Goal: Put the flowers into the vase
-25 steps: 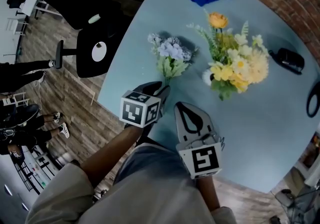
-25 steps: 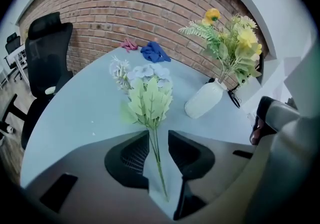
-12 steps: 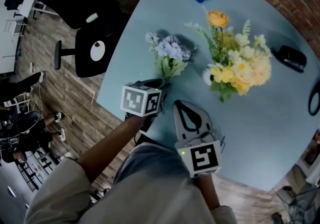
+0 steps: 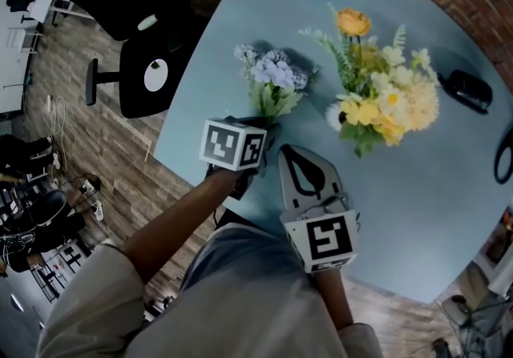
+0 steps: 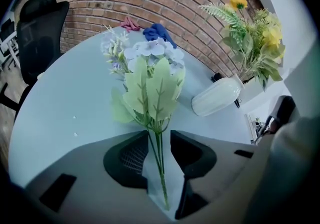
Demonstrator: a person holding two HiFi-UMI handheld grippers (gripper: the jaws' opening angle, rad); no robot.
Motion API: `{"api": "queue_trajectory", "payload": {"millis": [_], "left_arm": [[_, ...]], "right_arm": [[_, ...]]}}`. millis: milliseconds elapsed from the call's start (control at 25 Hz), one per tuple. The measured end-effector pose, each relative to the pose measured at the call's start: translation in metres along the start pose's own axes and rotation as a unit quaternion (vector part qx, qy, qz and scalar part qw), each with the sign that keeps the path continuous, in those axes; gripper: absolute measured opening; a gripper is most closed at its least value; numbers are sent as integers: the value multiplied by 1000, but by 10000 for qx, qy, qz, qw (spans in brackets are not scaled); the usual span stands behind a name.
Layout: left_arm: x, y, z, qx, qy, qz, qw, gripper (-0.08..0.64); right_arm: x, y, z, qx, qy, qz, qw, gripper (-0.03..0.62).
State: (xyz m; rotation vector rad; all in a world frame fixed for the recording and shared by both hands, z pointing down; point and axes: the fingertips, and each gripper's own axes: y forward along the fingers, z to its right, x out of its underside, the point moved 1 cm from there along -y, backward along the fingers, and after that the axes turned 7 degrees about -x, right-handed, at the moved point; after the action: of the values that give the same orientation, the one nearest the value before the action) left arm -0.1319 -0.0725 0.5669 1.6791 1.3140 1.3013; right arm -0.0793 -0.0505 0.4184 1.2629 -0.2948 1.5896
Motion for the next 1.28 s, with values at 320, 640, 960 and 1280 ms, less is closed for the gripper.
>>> {"api": "queue_trajectory", "payload": {"millis": [320,640,960,1280], "left_arm": [[-2,6,-5,-37,-55,-62,10000,149],[-1,6,-7,274,-456,-107,9985,77],[-2,-5,-5,498,-720,152,9960,54],[3,-18,-2,614,-973,430,9924,44]], "right_arm": [[-4,4,0,-7,-30,55,10000,25],[-4,1,0,16,3,68,10000,25],[-4,-5,0,70,-11,73,9999,25],[-6,-14,-6,98,-138,115,9998,25]]}}
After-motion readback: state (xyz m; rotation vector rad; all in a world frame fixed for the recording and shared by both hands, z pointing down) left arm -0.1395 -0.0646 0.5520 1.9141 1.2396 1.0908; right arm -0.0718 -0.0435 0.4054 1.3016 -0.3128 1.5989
